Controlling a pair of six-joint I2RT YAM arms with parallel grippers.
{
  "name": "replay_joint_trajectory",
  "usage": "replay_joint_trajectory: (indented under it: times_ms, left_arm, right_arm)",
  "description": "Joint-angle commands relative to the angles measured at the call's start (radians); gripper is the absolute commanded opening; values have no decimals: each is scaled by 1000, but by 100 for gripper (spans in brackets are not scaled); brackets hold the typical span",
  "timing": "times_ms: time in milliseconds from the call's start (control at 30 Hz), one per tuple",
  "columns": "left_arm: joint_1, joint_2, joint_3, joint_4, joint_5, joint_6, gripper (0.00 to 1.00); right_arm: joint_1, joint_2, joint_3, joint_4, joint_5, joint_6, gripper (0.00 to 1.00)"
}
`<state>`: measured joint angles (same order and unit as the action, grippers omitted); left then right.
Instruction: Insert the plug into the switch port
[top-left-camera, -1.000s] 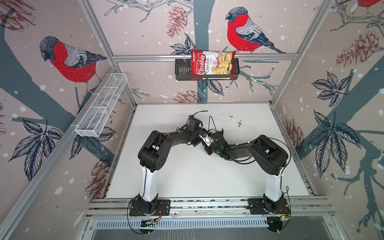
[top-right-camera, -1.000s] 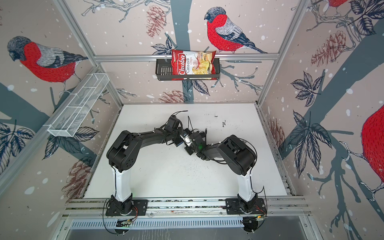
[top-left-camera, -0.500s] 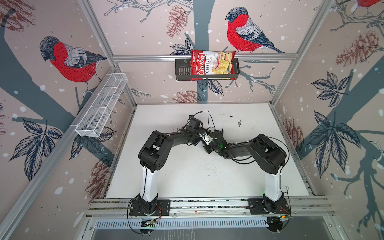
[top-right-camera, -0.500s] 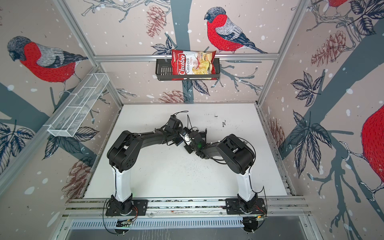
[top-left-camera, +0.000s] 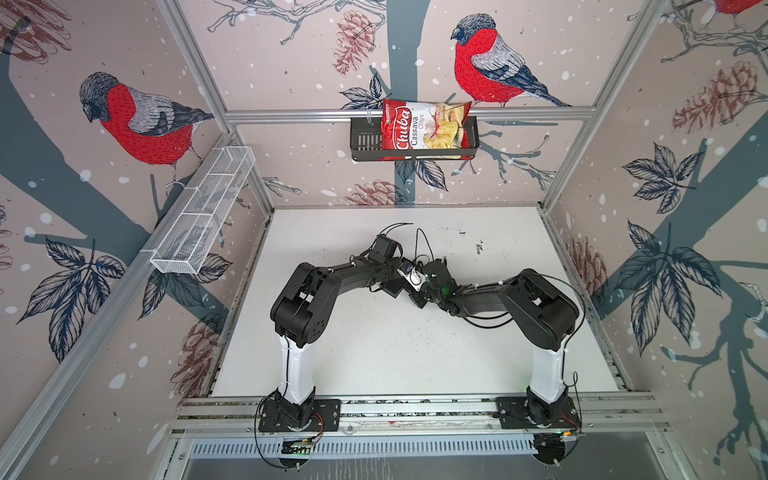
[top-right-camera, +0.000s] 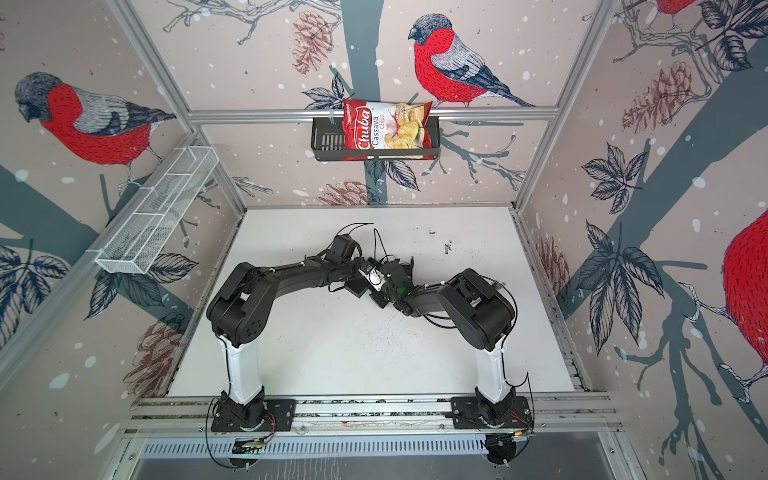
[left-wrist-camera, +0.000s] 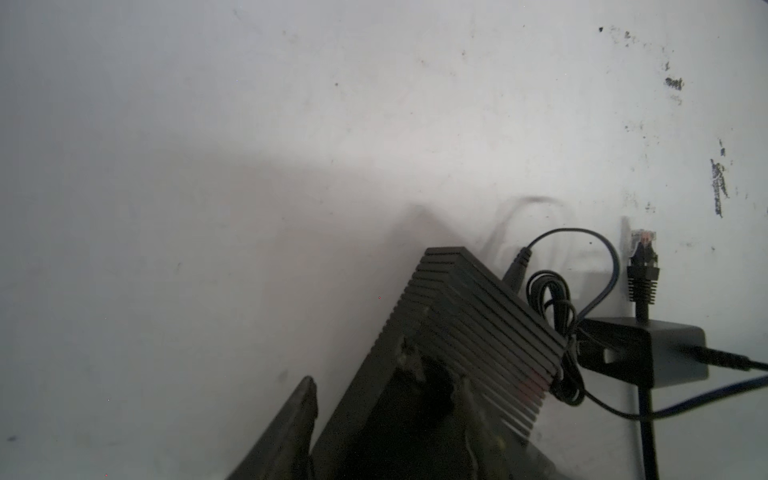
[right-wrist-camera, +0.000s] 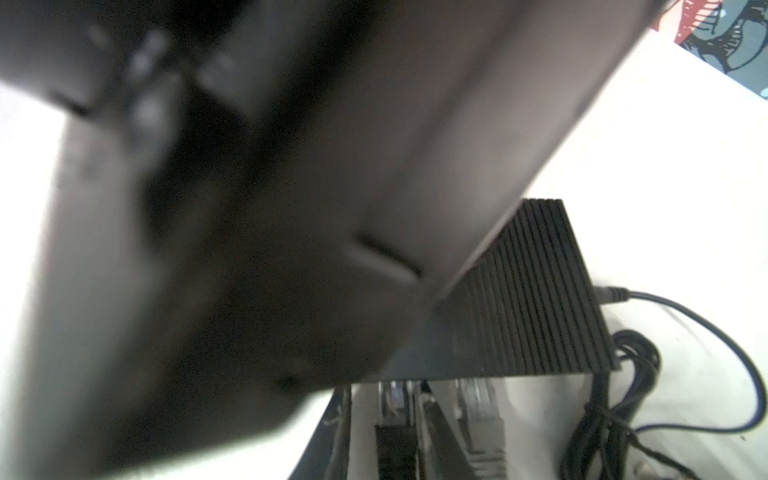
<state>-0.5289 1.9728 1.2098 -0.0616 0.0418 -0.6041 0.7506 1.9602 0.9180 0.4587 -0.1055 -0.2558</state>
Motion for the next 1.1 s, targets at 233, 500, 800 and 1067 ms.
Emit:
replay_joint_trajectory:
  times_ms: [233,500,800,1067]
  left_arm:
    - [56,-58,-31,-151,11,41,61]
    - [72,-89,-22,-135,12,55,68]
    - [72,-164,-49,-63,54,69,80]
    - [72,-216,-108,55,138,57,96]
  right_arm:
    - [-43,-123,-62,-83,-43,57,29]
    - [-100,-267,-102,-43,-76,143,29]
    - [-225,-295,-59,-246,84,281,29]
    - [-288,-288,-92,-267,59,354,29]
